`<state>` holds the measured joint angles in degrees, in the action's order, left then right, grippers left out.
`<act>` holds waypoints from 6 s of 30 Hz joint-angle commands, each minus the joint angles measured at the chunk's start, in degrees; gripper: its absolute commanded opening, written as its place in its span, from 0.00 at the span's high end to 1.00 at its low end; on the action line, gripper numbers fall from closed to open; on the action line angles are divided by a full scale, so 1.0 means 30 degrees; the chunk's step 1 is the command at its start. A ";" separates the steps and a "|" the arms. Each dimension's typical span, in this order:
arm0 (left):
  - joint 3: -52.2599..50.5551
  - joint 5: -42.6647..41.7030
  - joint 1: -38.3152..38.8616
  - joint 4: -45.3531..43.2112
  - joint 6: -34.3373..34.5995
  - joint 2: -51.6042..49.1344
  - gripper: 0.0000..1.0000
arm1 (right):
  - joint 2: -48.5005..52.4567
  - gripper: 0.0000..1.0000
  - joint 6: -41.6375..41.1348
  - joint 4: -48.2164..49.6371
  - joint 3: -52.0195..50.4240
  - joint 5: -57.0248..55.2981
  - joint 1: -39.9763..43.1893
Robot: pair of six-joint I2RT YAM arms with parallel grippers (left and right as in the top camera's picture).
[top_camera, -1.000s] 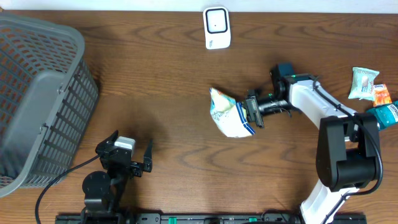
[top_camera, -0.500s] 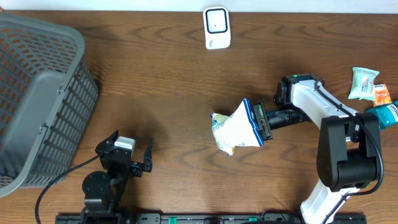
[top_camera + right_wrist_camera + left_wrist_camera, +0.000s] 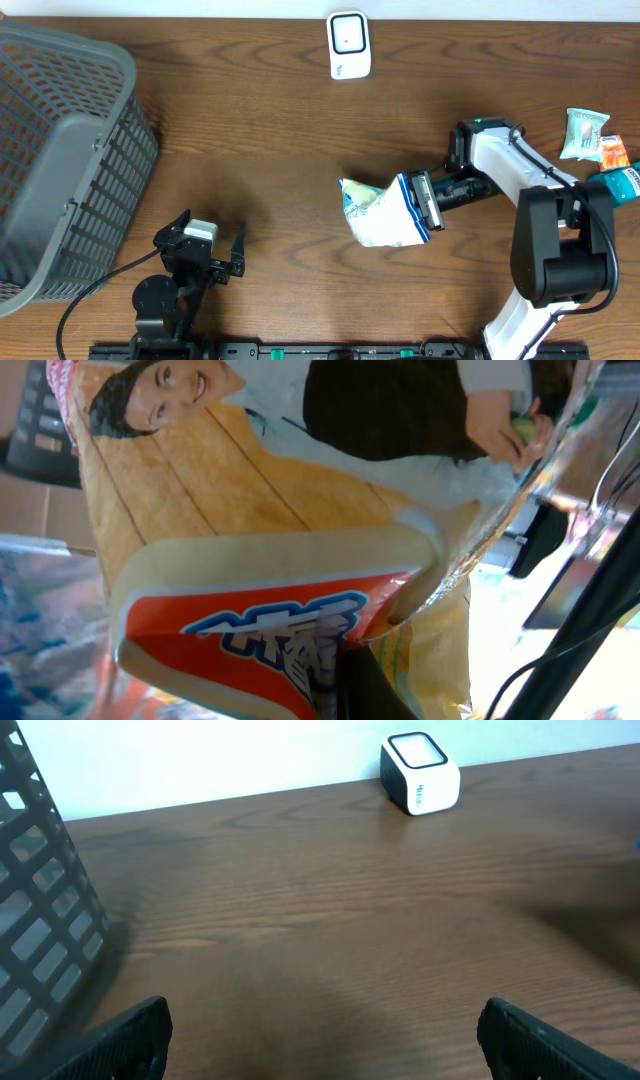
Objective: Scan the item barcode
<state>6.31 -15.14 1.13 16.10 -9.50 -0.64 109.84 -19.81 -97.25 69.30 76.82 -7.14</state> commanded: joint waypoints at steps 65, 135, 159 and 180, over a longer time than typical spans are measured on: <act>-0.0299 -0.0248 -0.0102 0.0415 -0.0321 0.0102 0.02 | 1.2611 0.99 -1.0236 4.0617 1.6495 -3.4068 -0.5472; -0.0299 -0.0248 -0.0102 0.0415 -0.0321 0.0102 0.02 | 0.8684 0.99 0.6309 1.4885 1.5212 -2.8858 1.1555; -0.0299 -0.0248 -0.0102 0.0415 -0.0321 0.0102 0.02 | -0.8327 0.01 0.2266 1.1213 1.7027 -2.0604 0.8932; -0.0299 -0.0248 -0.0102 0.0415 -0.0321 0.0102 0.02 | -1.7201 0.01 0.4116 0.3548 1.7027 -2.4108 0.8539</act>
<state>6.31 -15.14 1.13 16.10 -9.50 -0.62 59.35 -10.39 -85.86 120.38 10.79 18.92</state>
